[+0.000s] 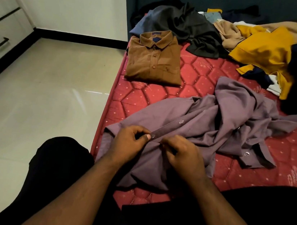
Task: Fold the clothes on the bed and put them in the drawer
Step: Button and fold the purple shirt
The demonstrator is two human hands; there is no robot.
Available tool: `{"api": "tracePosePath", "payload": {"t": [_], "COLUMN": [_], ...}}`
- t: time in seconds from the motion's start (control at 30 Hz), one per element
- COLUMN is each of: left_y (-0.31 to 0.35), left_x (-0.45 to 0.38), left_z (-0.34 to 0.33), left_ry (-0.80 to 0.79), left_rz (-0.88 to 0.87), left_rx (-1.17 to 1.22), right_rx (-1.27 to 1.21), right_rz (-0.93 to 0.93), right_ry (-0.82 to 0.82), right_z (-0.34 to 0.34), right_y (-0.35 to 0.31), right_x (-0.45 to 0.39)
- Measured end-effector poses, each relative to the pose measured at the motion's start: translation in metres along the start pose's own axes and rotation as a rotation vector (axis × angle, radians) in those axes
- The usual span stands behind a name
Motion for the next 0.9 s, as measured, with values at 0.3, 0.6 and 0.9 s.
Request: {"api": "tracePosePath", "payload": {"t": [0.3,0.6,0.9], "left_y": [0.003,0.008,0.006], "left_x": [0.002,0.005,0.007], "left_z": [-0.011,-0.017,-0.016], "left_ry": [0.028,0.095,-0.066], "left_rz": [-0.197,-0.371,0.013], "left_rx": [-0.285,-0.252,0.284], "right_rx": [-0.115,-0.49,-0.682], "right_rz": [0.025,-0.229,-0.317], "right_ry": [0.028,0.078,0.058], "right_z": [0.001,-0.009,-0.009], "right_y": [0.001,0.011,0.012], "right_x": [-0.003,0.0,-0.002]}}
Point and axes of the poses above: each hand's wrist, its own x-axis away from the middle knuckle, its own z-axis out of the back of the hand, y = z × x, the point moved 3 cm from there along -x, towards the middle knuckle, and after that the axes turned 2 degrees about z, right-handed, at the moved point
